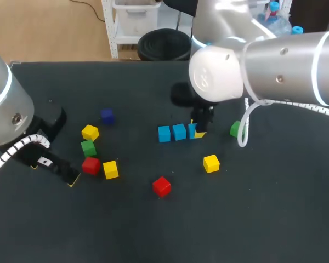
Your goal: Place the blue cubes, place green cubes on the blue cubes, place the yellow cubes on the green cubes, then place the red cubes on the yellow cubes, and place purple cube on the red cubes.
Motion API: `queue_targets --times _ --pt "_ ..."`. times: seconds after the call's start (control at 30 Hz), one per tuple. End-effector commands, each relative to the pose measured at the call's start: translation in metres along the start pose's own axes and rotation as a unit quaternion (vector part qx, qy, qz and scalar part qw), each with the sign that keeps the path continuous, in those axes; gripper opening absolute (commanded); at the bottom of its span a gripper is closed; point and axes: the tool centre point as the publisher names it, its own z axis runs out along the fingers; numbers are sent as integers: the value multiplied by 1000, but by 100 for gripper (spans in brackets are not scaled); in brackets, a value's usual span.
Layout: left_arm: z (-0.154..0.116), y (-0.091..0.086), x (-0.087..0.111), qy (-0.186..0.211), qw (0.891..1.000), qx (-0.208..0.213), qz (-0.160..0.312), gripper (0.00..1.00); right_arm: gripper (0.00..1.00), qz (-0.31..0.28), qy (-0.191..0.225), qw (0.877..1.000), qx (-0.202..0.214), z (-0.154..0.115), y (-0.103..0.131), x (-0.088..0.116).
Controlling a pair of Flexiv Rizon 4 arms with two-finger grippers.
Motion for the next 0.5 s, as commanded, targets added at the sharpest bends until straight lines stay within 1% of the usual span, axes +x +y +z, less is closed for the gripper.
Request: queue_targets --times 0.03,0.2,0.23,0.37,0.5 --pt "1 1 0 0 1000 1 1 100 0 2 -4 1000 -3 4 -3 4" --pt "1 1 0 0 1000 1 1 100 0 0 -5 1000 -1 2 -2 2" --pt "1 1 0 0 1000 1 1 100 5 -1 -5 1000 -1 2 -3 1" --pt "1 1 0 0 1000 1 1 100 9 -4 -5 1000 0 2 -3 0" --pt "1 1 0 0 1000 1 1 100 8 -6 -4 1000 0 2 -3 -2"
